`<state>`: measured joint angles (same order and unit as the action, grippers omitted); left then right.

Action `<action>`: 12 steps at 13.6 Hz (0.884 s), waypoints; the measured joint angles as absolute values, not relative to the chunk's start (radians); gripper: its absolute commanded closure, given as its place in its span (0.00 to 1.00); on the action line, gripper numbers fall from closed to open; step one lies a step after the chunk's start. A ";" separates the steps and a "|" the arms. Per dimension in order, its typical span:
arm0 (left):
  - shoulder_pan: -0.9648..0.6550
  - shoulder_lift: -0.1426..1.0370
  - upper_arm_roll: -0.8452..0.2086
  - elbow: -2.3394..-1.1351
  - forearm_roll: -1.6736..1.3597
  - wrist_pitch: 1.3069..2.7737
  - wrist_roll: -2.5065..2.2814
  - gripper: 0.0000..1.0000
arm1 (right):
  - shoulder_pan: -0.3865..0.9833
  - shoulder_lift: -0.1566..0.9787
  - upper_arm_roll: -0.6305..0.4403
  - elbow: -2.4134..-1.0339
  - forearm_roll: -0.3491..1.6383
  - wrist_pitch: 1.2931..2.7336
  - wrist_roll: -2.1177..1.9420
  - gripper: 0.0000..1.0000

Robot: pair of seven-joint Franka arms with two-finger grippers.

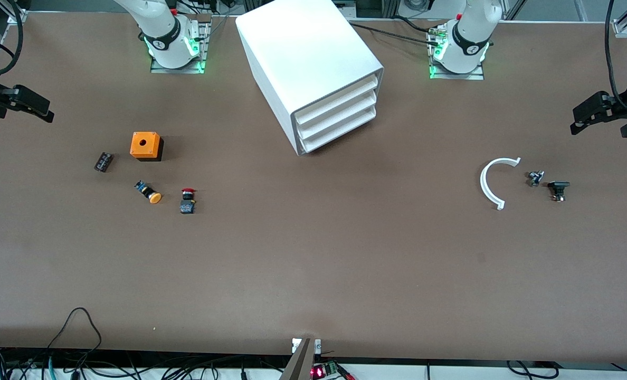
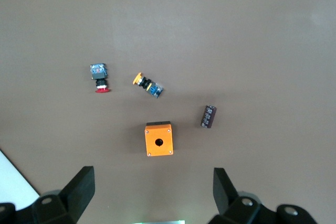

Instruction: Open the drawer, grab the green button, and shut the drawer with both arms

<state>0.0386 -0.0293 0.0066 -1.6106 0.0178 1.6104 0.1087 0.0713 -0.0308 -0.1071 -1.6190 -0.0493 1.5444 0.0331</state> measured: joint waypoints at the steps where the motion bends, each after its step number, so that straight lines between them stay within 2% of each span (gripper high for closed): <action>1: 0.039 -0.029 0.007 -1.611 0.018 1.610 0.109 0.00 | 0.072 -0.031 -0.106 -1.619 -0.049 1.548 0.033 0.00; 12: 0.038 -0.017 0.006 -1.590 0.018 1.596 0.110 0.00 | 0.072 -0.029 -0.105 -1.619 -0.049 1.560 0.030 0.00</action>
<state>0.0384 -0.0168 0.0063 -1.5897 0.0178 1.5961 0.1100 0.0719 -0.0294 -0.1054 -1.6191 -0.0493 1.5596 0.0304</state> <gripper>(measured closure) 0.000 0.000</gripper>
